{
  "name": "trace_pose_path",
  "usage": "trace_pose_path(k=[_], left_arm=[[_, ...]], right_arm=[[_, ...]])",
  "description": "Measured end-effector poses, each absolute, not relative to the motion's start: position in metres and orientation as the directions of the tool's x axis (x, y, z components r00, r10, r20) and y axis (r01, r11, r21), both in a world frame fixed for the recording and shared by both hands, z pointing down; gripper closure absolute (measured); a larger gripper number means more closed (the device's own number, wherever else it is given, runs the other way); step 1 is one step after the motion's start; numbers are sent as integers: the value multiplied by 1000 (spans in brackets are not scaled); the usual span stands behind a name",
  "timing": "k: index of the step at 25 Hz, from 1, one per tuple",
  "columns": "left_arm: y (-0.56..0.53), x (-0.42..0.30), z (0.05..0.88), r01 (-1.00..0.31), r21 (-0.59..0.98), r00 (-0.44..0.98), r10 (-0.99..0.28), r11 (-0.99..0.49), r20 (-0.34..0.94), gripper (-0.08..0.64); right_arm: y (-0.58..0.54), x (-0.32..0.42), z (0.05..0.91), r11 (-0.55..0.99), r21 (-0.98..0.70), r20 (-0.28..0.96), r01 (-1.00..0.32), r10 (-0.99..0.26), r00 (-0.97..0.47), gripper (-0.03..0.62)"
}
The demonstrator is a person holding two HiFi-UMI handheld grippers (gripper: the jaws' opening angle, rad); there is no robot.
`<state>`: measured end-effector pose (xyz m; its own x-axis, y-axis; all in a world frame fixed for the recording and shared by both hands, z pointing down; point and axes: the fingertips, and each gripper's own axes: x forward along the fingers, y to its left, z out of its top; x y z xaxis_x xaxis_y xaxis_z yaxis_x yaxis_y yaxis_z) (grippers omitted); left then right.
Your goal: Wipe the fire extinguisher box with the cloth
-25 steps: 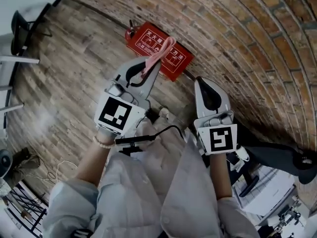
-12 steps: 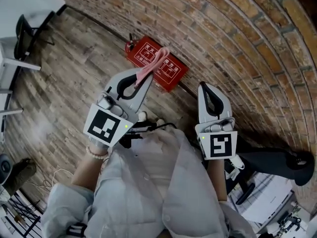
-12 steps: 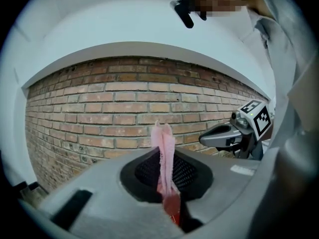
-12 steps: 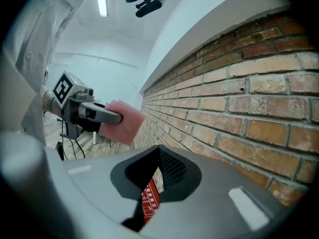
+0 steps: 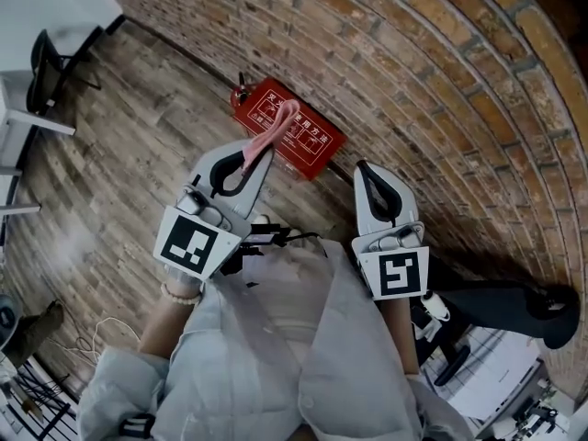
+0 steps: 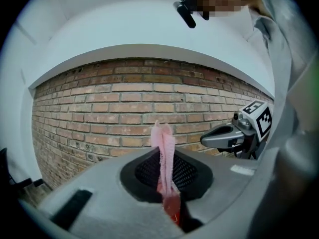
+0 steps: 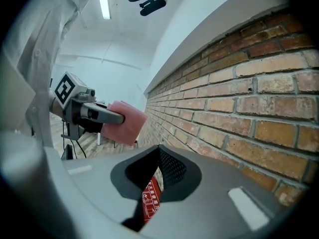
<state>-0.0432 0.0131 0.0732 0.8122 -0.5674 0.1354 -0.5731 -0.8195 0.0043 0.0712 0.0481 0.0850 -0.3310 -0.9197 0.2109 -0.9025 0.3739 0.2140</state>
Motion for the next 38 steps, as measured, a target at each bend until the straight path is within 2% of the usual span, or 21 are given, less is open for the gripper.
trace_pose_path(k=[15, 38], left_arm=[[18, -37, 75, -546, 7, 829, -539, -838, 147, 551], [3, -38, 77, -568, 17, 816, -560, -823, 141, 551]], right_arm=[[43, 75, 91, 362, 208, 230, -909, -921, -314, 583], [33, 75, 105, 386, 203, 265, -900, -906, -329, 583]])
